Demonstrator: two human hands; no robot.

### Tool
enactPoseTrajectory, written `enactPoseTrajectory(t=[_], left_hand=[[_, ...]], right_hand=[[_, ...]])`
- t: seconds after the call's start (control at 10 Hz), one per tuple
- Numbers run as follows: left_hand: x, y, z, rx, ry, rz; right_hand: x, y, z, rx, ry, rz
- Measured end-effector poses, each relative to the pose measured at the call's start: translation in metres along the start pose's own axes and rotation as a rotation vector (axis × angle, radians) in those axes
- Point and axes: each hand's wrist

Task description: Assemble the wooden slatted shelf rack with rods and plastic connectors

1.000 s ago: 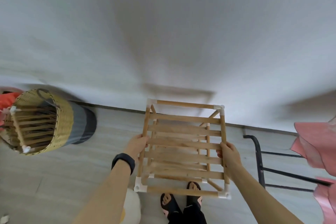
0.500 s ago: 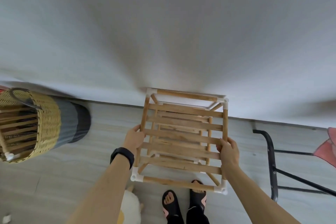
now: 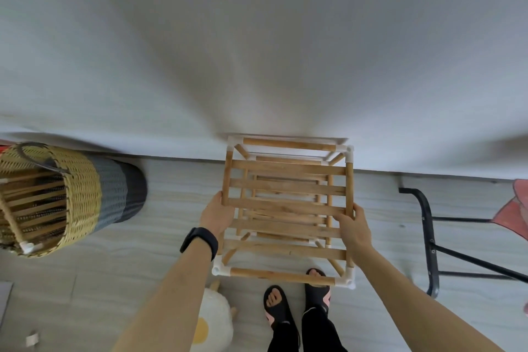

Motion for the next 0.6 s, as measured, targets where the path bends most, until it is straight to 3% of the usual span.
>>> enactPoseTrajectory(t=[0.3,0.4,0.5,0.6], left_hand=[[-0.039,0.042,0.110,0.397,-0.208,-0.461],[-0.063,0.063,0.160,0.569,-0.083,-0.569],[-0.098,0.091,0.203,0.745,0.065,-0.538],[-0.148,0.127,0.237,0.918,0.263,-0.487]], right_hand=[[-0.066,-0.075,0.091,-0.453,-0.230,0.844],[-0.102,-0.121,0.140,-0.623,-0.225,0.944],[-0.139,-0.169,0.188,-0.859,-0.064,0.916],[-0.180,-0.224,0.237,-1.086,0.149,0.679]])
Point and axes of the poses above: each hand's wrist, its own z-axis away from the middle knuckle, its own x-axis out of the palm, y = z × x, and after that the axes turned 11 degrees about y, right-handed
